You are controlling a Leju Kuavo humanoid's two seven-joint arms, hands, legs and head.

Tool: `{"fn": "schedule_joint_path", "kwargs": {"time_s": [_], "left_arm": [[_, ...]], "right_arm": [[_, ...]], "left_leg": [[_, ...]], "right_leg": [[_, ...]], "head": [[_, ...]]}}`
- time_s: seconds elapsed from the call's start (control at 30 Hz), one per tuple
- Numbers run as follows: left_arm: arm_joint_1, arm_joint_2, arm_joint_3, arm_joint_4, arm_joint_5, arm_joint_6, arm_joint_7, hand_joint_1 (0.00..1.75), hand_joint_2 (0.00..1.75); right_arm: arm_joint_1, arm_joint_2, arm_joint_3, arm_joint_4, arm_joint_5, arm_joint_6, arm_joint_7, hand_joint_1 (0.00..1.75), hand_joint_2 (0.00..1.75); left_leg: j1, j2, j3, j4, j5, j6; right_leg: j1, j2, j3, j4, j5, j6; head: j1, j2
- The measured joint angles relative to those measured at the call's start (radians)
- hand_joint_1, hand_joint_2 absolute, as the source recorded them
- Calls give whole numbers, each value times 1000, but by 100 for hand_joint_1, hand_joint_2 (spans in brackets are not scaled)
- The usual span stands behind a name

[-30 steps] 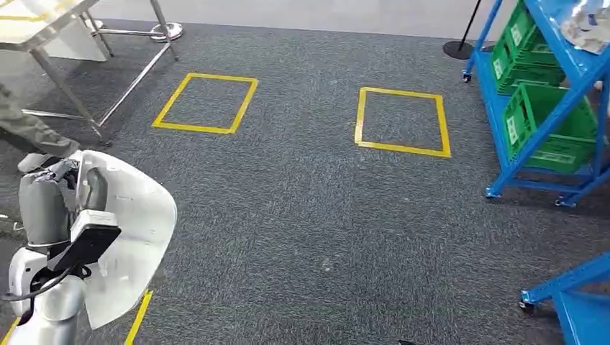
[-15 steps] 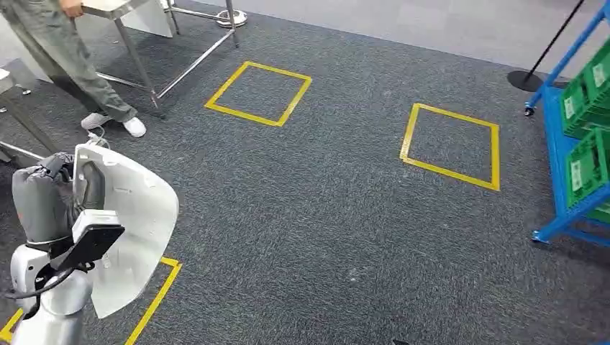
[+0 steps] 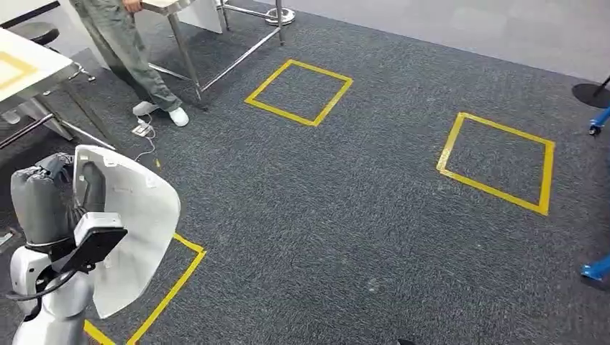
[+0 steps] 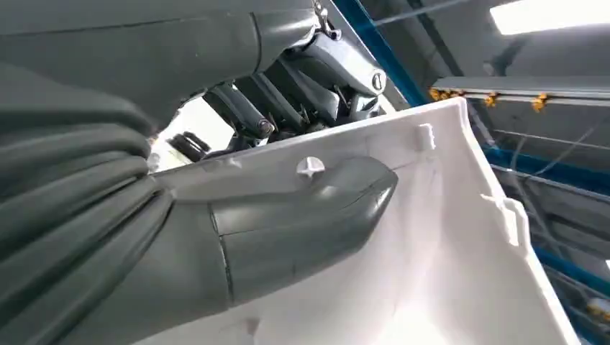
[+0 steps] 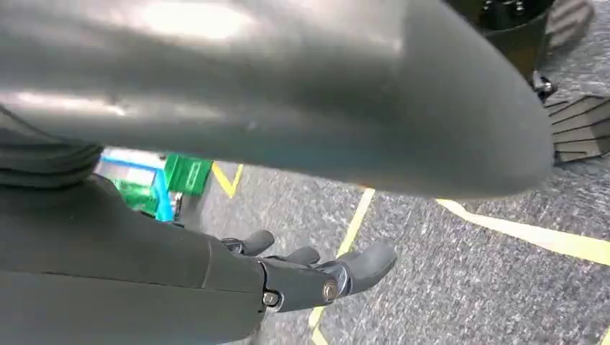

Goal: Take the parts from the cabinet and place them on the table.

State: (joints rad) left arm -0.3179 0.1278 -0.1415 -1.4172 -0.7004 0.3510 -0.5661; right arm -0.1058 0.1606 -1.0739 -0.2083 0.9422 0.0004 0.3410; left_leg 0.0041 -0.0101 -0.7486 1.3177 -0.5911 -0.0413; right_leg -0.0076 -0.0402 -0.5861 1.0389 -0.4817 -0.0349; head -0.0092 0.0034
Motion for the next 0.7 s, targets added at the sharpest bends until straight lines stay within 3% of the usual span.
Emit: {"fn": "schedule_joint_path", "kwargs": {"time_s": [0.03, 0.07, 0.1, 0.13, 0.17, 0.2, 0.33, 0.37, 0.4, 0.43, 0.47, 0.5, 0.53, 0.57, 0.63, 0.67, 0.7], "left_arm": [[0, 0, 0, 0, 0, -4, 2, 175, 175], [-1, 0, 0, 0, 2, -16, 12, 175, 175], [-3, 0, 0, 0, 3, -37, 24, 175, 175], [-6, 0, 0, 0, 3, -50, 34, 175, 175], [-9, 0, 0, 0, 3, -61, 41, 175, 175], [-15, 0, 0, 0, 4, -67, 44, 175, 175], [-19, 2, 2, -2, 20, -65, 48, 175, 175], [-17, 1, 2, -5, 19, -61, 46, 175, 175], [-20, -1, 3, -12, 17, -49, 43, 175, 175], [-20, -2, 3, -15, 15, -44, 43, 175, 175], [-17, -10, 3, -17, 13, -40, 42, 175, 175], [-12, -16, 3, -18, 10, -37, 42, 175, 175], [-7, -19, 2, -18, 6, -38, 42, 175, 175], [-4, -23, 2, -18, 6, -43, 42, 175, 175], [-4, -26, 2, -18, 5, -54, 43, 175, 175], [-7, -29, 2, -18, 5, -55, 44, 175, 175], [-11, -33, 2, -18, 1, -55, 46, 175, 175]], "right_arm": [[1, 0, 0, 0, 0, -1, 0, 0, 0], [1, 0, -1, 0, 0, -1, 0, 0, 0], [0, 0, -1, 0, 0, -1, 0, 0, 0], [-1, 0, -1, 0, 0, -1, 0, 0, 0], [-1, 0, -1, 0, 1, -1, 0, 0, 0], [-1, 1, -1, 0, 1, -1, 0, 0, 0], [-5, 2, -1, 0, 14, -1, 0, 0, 0], [-8, 2, -1, 0, 18, -3, 5, 0, 0], [-9, 2, -1, 0, 18, -5, 6, 0, 0], [-6, 2, -1, 0, 19, -7, 3, 0, 0], [-4, 2, 0, 0, 19, -9, 3, 0, 0], [-2, 2, 0, 0, 19, -9, 3, 0, 0], [0, 1, -1, 0, 19, -6, 5, 0, 0], [1, 1, -1, 0, 19, -1, 6, 0, 0], [-1, 1, -1, 0, 20, 8, 7, 0, 0], [-2, 1, -1, 0, 20, 10, 7, 0, 0], [-2, 1, 0, 0, 20, 12, 6, 0, 0]], "left_leg": [[0, 1, -9, 22, 2, -1], [0, 3, 3, 0, 23, 0], [0, 8, 37, -63, 60, 2], [-1, 24, 92, -160, 105, 6], [-5, 67, 143, -251, 135, 14], [-19, 116, 154, -281, 118, 26], [-15, 54, 152, -288, 131, 47], [-5, 43, 159, -295, 137, 53], [-1, 30, 158, -296, 139, 58], [1, 18, 156, -296, 141, 61], [1, 3, 154, -296, 141, 62], [1, -13, 152, -294, 141, 63], [1, -32, 150, -293, 141, 63], [1, -47, 151, -291, 141, 63], [3, -79, 151, -287, 141, 58], [4, -94, 151, -285, 140, 54], [1, -105, 147, -282, 140, 47]], "right_leg": [[1, -12, 0, 0, -1, 0], [1, -25, 1, 0, -2, 0], [1, -39, 3, 0, -4, 1], [1, -52, 7, 0, -6, 4], [3, -64, 13, 0, -9, 7], [11, -73, 15, 2, -14, 13], [13, -125, 28, -3, -19, 34], [4, -95, 23, 7, -26, 43], [2, -28, 9, 44, -53, 47], [0, 9, -22, 110, -89, 51], [-2, 27, -62, 194, -126, 54], [-3, 32, -99, 264, -151, 56], [-2, 34, -125, 307, -155, 57], [-2, 35, -124, 295, -133, 56], [-4, 47, -63, 150, -42, 52], [-7, 72, -20, 57, 1, 50], [-10, 116, -1, 11, -8, 48]], "head": [[0, 0], [0, 0], [0, 0], [0, 0], [0, 0], [0, 0], [3, 0], [3, 0], [4, 0], [8, 0], [9, 0], [9, 0], [9, 0], [9, 0], [10, 0], [10, 0], [9, 0]]}}
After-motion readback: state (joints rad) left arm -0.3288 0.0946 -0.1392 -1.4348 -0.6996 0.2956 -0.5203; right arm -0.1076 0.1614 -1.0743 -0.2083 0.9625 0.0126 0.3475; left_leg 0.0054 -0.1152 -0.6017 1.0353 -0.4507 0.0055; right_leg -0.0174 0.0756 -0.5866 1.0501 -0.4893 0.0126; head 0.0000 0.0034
